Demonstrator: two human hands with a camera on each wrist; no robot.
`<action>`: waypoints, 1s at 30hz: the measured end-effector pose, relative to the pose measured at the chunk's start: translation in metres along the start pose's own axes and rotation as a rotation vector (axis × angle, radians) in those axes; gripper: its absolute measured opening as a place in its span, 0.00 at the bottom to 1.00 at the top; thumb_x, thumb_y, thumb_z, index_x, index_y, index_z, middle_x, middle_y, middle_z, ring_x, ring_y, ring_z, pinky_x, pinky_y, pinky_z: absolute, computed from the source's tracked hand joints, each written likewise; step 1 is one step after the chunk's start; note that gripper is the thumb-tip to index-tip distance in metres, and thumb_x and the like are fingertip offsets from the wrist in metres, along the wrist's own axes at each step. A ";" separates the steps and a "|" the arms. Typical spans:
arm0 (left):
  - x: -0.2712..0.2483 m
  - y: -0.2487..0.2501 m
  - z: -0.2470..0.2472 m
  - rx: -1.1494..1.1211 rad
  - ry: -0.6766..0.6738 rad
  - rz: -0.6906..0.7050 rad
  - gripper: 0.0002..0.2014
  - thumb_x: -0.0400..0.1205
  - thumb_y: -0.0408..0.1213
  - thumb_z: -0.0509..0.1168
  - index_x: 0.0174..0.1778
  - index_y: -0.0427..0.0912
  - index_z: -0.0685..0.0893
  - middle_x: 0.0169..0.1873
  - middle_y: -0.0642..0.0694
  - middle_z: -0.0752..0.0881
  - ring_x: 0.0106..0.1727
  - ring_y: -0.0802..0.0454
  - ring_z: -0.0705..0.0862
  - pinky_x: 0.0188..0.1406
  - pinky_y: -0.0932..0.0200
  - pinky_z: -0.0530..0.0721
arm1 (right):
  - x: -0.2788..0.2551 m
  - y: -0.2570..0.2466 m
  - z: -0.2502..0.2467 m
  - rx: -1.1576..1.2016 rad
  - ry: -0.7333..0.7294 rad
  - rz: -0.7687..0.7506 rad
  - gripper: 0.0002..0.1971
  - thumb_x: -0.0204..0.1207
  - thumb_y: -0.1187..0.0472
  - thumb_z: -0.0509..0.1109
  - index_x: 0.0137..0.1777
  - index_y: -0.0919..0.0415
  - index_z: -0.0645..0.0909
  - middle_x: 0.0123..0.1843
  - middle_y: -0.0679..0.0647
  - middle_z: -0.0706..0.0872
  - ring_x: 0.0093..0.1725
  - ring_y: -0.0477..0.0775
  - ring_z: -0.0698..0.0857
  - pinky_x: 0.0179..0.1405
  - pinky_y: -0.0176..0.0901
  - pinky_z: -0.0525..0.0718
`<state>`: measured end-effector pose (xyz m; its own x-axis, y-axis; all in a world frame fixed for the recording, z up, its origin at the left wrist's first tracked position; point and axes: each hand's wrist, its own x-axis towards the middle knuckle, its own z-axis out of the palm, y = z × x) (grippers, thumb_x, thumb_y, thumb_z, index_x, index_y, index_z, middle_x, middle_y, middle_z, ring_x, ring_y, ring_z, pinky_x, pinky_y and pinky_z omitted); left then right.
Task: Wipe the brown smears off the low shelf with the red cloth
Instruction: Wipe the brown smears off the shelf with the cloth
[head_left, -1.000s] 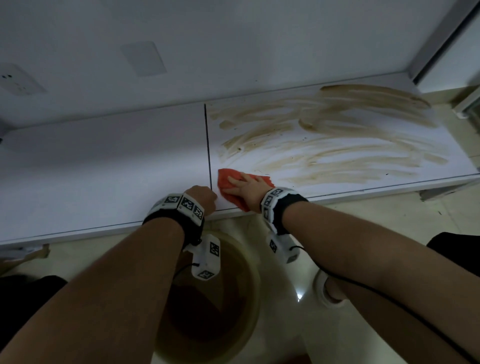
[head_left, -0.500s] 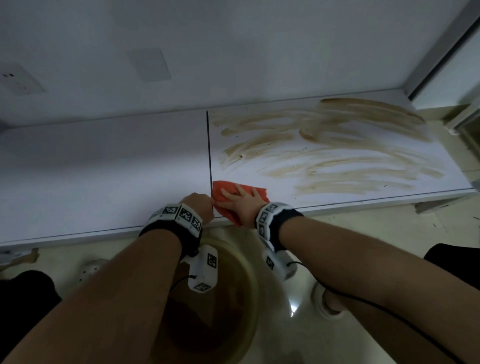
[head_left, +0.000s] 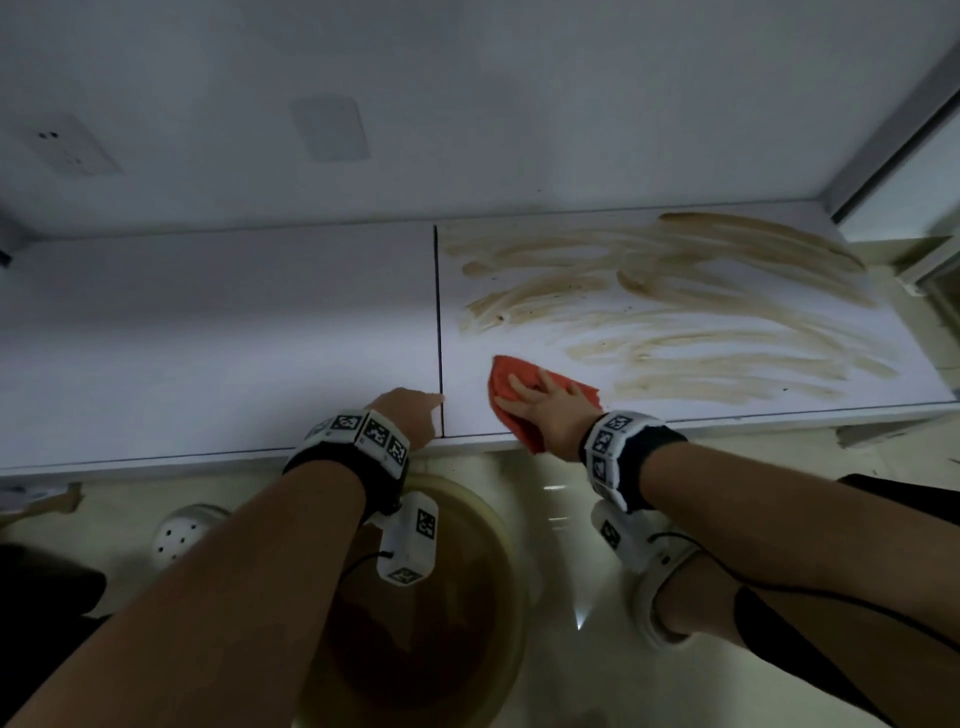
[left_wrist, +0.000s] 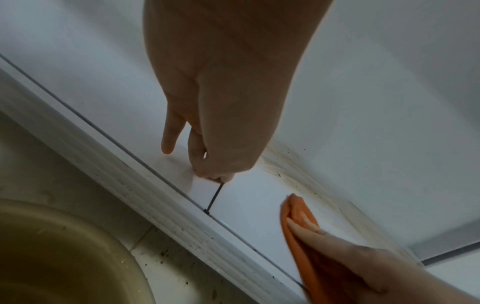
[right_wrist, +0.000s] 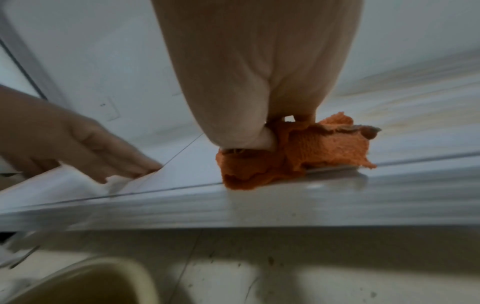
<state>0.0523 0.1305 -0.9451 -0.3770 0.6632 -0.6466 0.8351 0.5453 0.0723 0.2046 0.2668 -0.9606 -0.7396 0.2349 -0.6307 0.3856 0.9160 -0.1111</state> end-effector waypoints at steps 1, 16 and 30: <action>-0.001 0.001 0.000 -0.010 0.007 -0.010 0.28 0.84 0.30 0.51 0.83 0.43 0.58 0.76 0.40 0.72 0.75 0.44 0.72 0.74 0.53 0.73 | 0.003 -0.010 -0.001 -0.021 -0.010 -0.036 0.42 0.79 0.63 0.66 0.83 0.38 0.43 0.85 0.48 0.37 0.84 0.64 0.38 0.80 0.72 0.45; 0.000 -0.001 0.000 -0.005 -0.049 -0.042 0.30 0.86 0.30 0.50 0.84 0.40 0.50 0.78 0.38 0.67 0.77 0.43 0.69 0.76 0.51 0.71 | 0.024 0.029 -0.013 0.099 -0.012 0.230 0.40 0.82 0.61 0.62 0.82 0.38 0.41 0.85 0.49 0.34 0.83 0.69 0.39 0.79 0.72 0.52; -0.001 0.005 0.001 0.051 0.011 -0.008 0.26 0.85 0.31 0.51 0.81 0.37 0.60 0.71 0.37 0.76 0.70 0.42 0.77 0.69 0.52 0.77 | 0.033 -0.036 -0.022 0.014 -0.084 0.024 0.44 0.78 0.63 0.68 0.82 0.37 0.42 0.85 0.46 0.35 0.83 0.69 0.37 0.77 0.78 0.48</action>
<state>0.0572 0.1315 -0.9450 -0.3881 0.6647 -0.6384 0.8512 0.5241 0.0282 0.1541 0.2489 -0.9607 -0.6811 0.2281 -0.6958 0.4111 0.9054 -0.1056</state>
